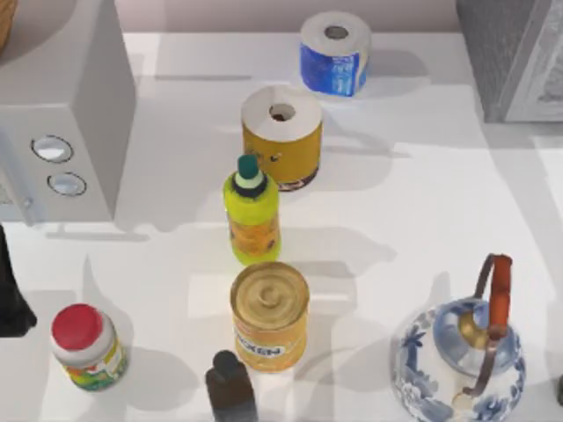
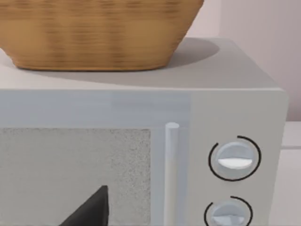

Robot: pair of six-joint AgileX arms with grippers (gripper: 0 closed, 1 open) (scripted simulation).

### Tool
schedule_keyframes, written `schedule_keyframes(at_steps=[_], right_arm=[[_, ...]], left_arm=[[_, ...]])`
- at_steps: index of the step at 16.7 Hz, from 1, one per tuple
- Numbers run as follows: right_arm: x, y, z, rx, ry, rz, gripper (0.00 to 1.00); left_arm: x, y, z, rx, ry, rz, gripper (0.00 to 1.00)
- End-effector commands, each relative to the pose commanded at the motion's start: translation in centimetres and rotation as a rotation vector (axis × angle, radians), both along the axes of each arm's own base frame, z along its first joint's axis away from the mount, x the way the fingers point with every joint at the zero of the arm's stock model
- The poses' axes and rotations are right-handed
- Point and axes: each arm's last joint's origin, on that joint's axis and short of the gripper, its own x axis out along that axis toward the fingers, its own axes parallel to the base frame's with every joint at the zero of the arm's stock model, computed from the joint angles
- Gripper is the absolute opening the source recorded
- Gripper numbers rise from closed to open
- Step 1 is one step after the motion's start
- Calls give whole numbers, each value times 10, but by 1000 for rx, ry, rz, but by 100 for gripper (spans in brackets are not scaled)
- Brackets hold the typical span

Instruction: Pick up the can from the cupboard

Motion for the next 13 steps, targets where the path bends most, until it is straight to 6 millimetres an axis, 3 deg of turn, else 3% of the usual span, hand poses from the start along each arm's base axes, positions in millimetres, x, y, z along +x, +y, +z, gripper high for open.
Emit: schedule_keyframes(at_steps=[3, 5, 8, 13], right_arm=[[-2, 0, 1, 1, -2, 1, 0], [-17, 3, 11, 2, -9, -1, 0], [-61, 8, 32, 1, -9, 0, 0], [-156, 5, 56, 0, 4, 1, 0]], left_arm=[[0, 0, 0, 0, 0, 0, 100], [0, 0, 0, 0, 0, 0, 100], [0, 0, 0, 0, 0, 0, 100], [0, 0, 0, 0, 0, 0, 100]])
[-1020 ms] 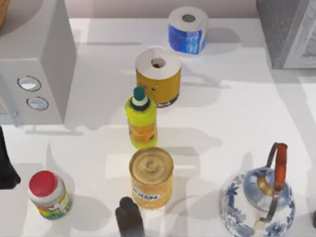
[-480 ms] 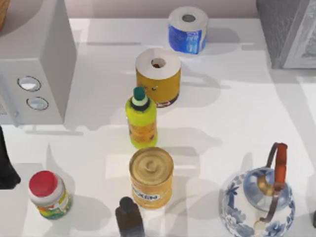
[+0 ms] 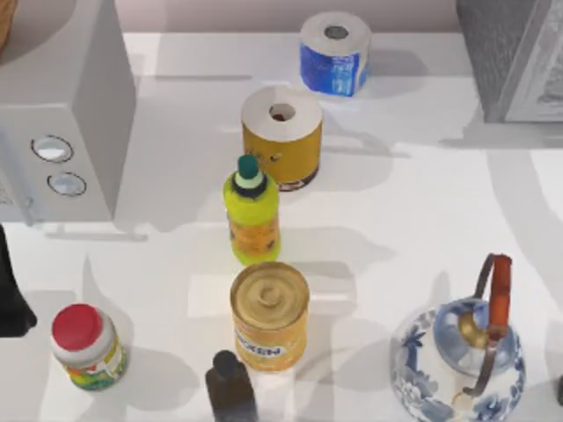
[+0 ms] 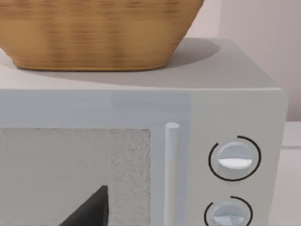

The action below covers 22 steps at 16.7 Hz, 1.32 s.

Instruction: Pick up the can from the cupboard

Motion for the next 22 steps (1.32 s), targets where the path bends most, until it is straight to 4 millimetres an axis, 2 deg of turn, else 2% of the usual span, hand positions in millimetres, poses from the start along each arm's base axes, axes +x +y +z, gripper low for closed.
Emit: schedule_keyframes(at_steps=[2, 3, 8, 10, 13, 16, 18, 20, 22], right_arm=[[-21, -3, 3, 1, -4, 0, 0], [-25, -3, 4, 2, -5, 0, 0], [-24, -4, 2, 3, -5, -3, 0], [-29, -7, -4, 4, -11, -6, 0], [-39, -13, -25, 5, -18, -7, 0], [-51, -20, -58, 5, -24, -4, 0], [-58, -24, -91, 3, -16, -1, 0], [-61, -28, -134, -1, 8, 1, 0], [-63, -32, -186, -4, 39, 3, 0]], left_arm=[[0, 0, 0, 0, 0, 0, 100], [0, 0, 0, 0, 0, 0, 100], [0, 0, 0, 0, 0, 0, 100], [0, 0, 0, 0, 0, 0, 100], [0, 0, 0, 0, 0, 0, 100], [0, 0, 0, 0, 0, 0, 100], [0, 0, 0, 0, 0, 0, 100], [0, 0, 0, 0, 0, 0, 100], [0, 0, 0, 0, 0, 0, 100]])
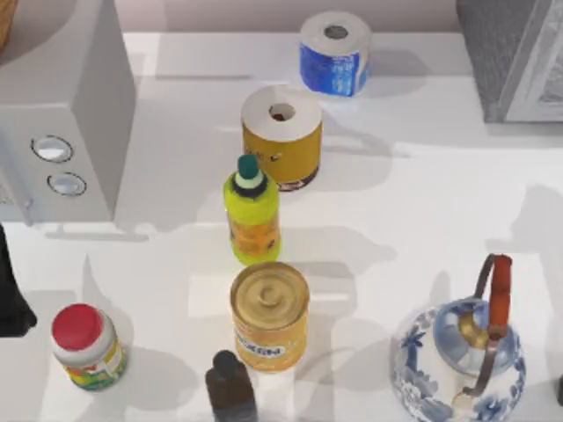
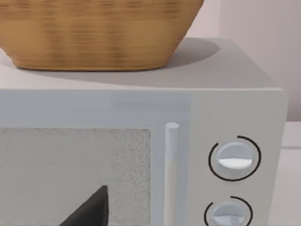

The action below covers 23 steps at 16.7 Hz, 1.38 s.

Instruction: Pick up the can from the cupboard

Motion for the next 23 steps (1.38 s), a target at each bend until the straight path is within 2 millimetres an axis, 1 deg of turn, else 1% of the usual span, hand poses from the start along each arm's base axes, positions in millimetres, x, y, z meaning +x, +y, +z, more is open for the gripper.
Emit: schedule_keyframes(at_steps=[3, 5, 7, 9, 10, 12, 17, 20, 23], right_arm=[[-3, -5, -80, 0, 36, 3, 0], [-5, -7, -124, 3, 35, 5, 0], [-7, -10, -157, 5, 17, 6, 0], [-7, -11, -180, 6, -8, 8, 0], [-7, -11, -187, 6, -20, 9, 0], [-7, -12, -193, 6, -32, 9, 0], [-6, -12, -195, 8, -23, 12, 0], [-4, -12, -187, 8, -37, 33, 0], [6, -11, -173, 6, -64, 89, 0]], left_arm=[[0, 0, 0, 0, 0, 0, 100], [0, 0, 0, 0, 0, 0, 100], [0, 0, 0, 0, 0, 0, 100], [0, 0, 0, 0, 0, 0, 100], [0, 0, 0, 0, 0, 0, 100], [0, 0, 0, 0, 0, 0, 100], [0, 0, 0, 0, 0, 0, 100], [0, 0, 0, 0, 0, 0, 100], [0, 0, 0, 0, 0, 0, 100]])
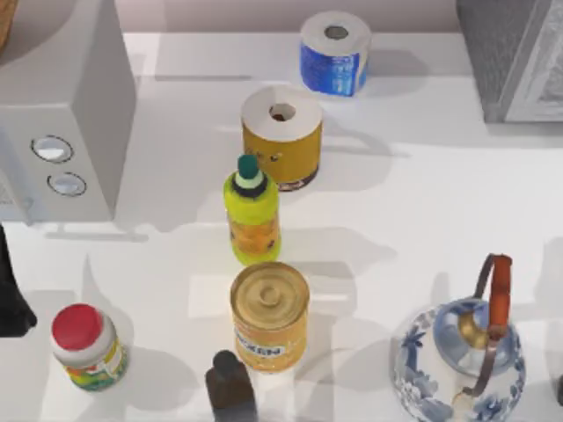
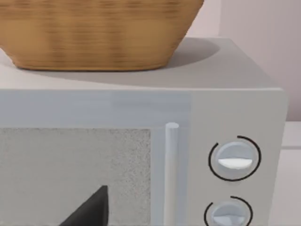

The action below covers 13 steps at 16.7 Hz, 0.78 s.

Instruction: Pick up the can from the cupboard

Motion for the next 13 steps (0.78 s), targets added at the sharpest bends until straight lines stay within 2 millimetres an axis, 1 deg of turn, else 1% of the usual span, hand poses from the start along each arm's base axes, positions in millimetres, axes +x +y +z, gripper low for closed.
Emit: schedule_keyframes(at_steps=[3, 6, 9, 13], right_arm=[[20, 0, 14, -6, -14, 84, 0], [54, -1, 18, -9, 6, 187, 0], [93, -5, 6, -6, 32, 297, 0], [137, -12, -26, -6, 35, 438, 0]], left_arm=[[0, 0, 0, 0, 0, 0, 100], [0, 0, 0, 0, 0, 0, 100], [0, 0, 0, 0, 0, 0, 100], [0, 0, 0, 0, 0, 0, 100]])
